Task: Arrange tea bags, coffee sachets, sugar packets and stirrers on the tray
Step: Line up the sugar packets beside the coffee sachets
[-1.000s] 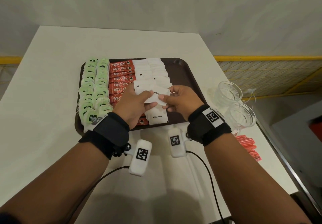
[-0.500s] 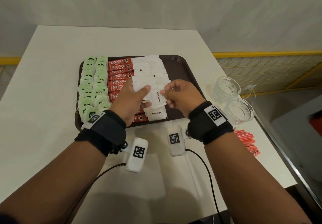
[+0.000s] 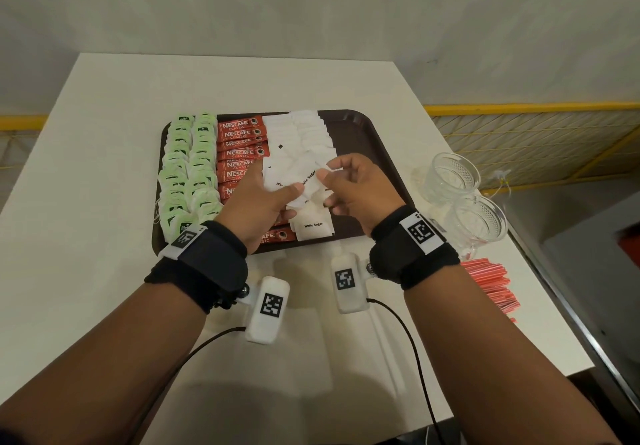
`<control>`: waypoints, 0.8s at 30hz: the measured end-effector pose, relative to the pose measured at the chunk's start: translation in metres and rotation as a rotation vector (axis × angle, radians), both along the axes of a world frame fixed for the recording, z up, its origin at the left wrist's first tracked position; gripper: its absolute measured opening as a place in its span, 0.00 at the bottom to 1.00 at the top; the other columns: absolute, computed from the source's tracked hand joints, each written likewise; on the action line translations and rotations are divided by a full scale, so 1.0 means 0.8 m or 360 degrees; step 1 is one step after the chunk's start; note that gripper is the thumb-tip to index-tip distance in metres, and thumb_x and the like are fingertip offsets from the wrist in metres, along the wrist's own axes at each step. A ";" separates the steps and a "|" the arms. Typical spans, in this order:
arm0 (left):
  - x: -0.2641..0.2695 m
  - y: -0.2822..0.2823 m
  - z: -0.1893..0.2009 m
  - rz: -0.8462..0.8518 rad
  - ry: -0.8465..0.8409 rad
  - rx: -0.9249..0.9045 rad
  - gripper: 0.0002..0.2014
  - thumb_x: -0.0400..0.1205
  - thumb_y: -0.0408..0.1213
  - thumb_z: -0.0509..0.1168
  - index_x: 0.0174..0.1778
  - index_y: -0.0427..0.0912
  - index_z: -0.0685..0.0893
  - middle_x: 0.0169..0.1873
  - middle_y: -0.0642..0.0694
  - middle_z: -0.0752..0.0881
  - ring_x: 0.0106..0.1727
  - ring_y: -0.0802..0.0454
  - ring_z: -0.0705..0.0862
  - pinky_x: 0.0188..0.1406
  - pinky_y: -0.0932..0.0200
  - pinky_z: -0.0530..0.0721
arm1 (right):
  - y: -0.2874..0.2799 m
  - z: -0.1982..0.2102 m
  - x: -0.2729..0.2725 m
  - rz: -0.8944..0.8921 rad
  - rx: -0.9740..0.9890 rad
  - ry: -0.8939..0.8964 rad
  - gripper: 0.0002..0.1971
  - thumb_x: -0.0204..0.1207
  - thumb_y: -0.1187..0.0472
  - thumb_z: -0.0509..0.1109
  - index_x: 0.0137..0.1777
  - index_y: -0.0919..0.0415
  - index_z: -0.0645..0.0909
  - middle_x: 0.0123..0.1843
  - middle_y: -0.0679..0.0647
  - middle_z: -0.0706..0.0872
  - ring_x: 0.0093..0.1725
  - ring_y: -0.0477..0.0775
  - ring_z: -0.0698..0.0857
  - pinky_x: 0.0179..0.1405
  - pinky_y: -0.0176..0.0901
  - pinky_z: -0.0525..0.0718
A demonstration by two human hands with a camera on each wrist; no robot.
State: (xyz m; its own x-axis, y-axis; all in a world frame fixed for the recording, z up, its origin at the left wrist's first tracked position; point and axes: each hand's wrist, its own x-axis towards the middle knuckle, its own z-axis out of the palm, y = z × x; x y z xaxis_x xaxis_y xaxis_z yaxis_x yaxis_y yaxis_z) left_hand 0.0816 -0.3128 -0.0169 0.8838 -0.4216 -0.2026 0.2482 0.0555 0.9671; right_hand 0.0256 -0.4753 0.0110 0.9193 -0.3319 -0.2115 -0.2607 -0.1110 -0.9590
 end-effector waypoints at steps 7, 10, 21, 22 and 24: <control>0.010 0.003 0.007 -0.0072 -0.0015 0.0040 0.20 0.83 0.33 0.70 0.70 0.46 0.75 0.62 0.49 0.87 0.59 0.47 0.88 0.39 0.58 0.88 | -0.032 0.007 0.008 -0.0008 0.0032 0.0000 0.06 0.76 0.69 0.74 0.49 0.66 0.81 0.40 0.61 0.88 0.32 0.51 0.88 0.31 0.38 0.86; 0.017 0.007 0.004 0.0051 0.0089 0.0016 0.21 0.83 0.34 0.70 0.71 0.45 0.75 0.64 0.46 0.85 0.61 0.43 0.87 0.40 0.58 0.87 | -0.051 0.002 0.015 -0.0246 0.0152 0.0064 0.07 0.77 0.70 0.72 0.54 0.68 0.79 0.47 0.67 0.88 0.32 0.52 0.89 0.29 0.38 0.87; 0.015 0.017 -0.005 0.0136 0.0109 0.0045 0.17 0.84 0.33 0.68 0.69 0.44 0.77 0.61 0.47 0.87 0.56 0.49 0.88 0.38 0.59 0.87 | -0.054 -0.044 0.021 -0.0357 -0.0040 0.0570 0.06 0.77 0.68 0.73 0.43 0.63 0.77 0.38 0.62 0.87 0.30 0.53 0.87 0.25 0.37 0.85; 0.014 0.017 -0.005 0.0137 0.0113 0.0048 0.17 0.84 0.33 0.68 0.69 0.44 0.77 0.61 0.47 0.87 0.56 0.49 0.88 0.38 0.59 0.86 | -0.054 -0.044 0.022 -0.0332 -0.0124 0.0591 0.08 0.76 0.66 0.75 0.41 0.62 0.77 0.36 0.61 0.86 0.29 0.52 0.85 0.27 0.38 0.85; 0.014 0.017 -0.005 0.0142 0.0128 0.0047 0.17 0.84 0.33 0.68 0.69 0.44 0.77 0.61 0.47 0.86 0.56 0.48 0.88 0.39 0.58 0.86 | -0.057 -0.042 0.027 -0.0233 -0.0387 0.0658 0.11 0.75 0.62 0.76 0.36 0.60 0.77 0.32 0.57 0.84 0.29 0.51 0.82 0.38 0.43 0.86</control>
State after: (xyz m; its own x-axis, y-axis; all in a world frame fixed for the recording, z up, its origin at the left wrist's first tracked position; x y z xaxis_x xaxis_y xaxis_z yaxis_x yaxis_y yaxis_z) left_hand 0.0926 -0.2996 -0.0209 0.8980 -0.3350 -0.2853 0.3202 0.0527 0.9459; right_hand 0.0470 -0.5208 -0.0229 0.7150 -0.5361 -0.4487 -0.6430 -0.2524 -0.7230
